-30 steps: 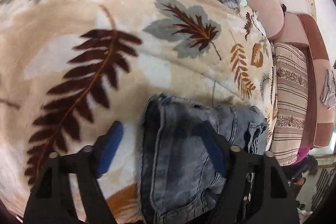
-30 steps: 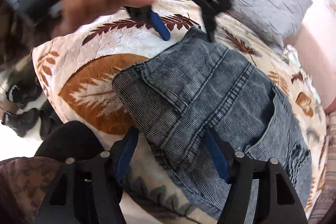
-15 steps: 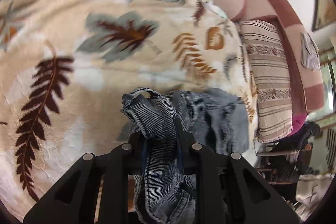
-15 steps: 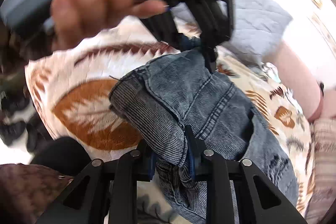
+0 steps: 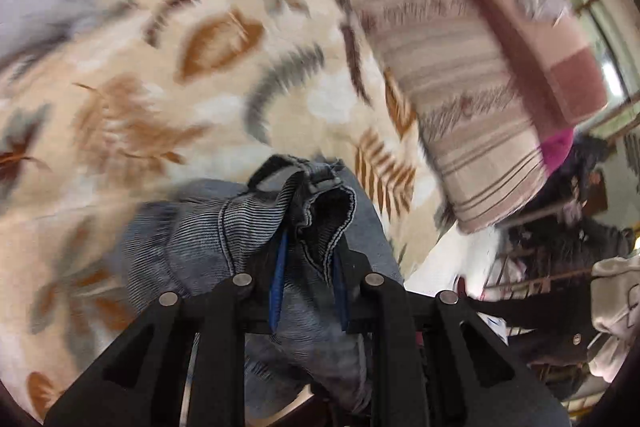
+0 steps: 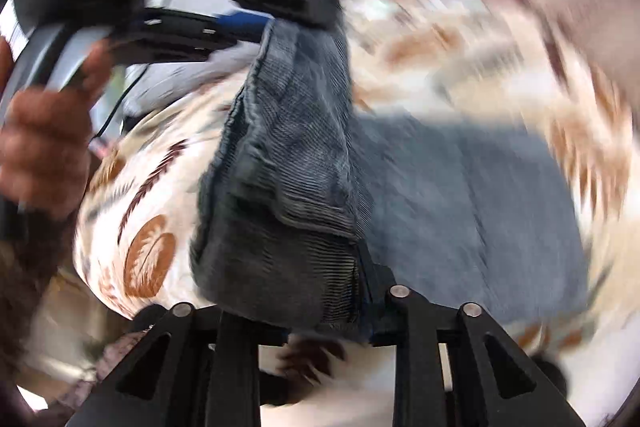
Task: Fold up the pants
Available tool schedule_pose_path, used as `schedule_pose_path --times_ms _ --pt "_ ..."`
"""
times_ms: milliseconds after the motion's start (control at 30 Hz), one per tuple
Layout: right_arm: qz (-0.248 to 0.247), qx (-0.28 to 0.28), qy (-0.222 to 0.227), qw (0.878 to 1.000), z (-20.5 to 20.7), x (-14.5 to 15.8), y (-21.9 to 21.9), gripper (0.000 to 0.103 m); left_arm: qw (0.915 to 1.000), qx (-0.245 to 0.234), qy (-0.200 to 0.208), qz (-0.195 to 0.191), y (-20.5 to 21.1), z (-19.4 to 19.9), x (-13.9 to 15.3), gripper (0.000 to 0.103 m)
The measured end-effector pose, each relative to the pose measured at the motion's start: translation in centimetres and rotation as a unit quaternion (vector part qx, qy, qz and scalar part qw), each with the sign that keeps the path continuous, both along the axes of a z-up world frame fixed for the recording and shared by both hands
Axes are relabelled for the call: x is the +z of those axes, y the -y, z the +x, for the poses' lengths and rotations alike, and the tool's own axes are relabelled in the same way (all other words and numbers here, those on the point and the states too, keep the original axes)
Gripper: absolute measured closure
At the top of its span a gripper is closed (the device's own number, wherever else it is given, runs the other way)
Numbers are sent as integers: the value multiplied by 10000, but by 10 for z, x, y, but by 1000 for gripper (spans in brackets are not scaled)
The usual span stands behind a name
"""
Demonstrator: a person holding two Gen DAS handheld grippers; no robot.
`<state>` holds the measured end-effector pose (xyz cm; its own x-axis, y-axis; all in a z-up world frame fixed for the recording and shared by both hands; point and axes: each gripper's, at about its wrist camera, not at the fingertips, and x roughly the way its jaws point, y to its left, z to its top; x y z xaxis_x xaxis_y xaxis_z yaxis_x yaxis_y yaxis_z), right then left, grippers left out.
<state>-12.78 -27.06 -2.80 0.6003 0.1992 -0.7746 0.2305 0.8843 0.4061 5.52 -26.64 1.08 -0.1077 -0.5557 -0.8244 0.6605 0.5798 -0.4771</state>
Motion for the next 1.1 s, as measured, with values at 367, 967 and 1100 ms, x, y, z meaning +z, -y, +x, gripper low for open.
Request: schedule_pose_path --times_ms 367,967,1100 --pt "2016 -361 279 9784 -51 -35 81 41 9948 -864 282 457 53 -30 17 71" --pt "2226 -705 238 9721 -29 -42 89 94 9806 -1289 1277 736 18 -9 -14 75" --pt "2599 -808 589 9604 -43 -30 106 95 9901 -1226 683 86 30 -7 9 103"
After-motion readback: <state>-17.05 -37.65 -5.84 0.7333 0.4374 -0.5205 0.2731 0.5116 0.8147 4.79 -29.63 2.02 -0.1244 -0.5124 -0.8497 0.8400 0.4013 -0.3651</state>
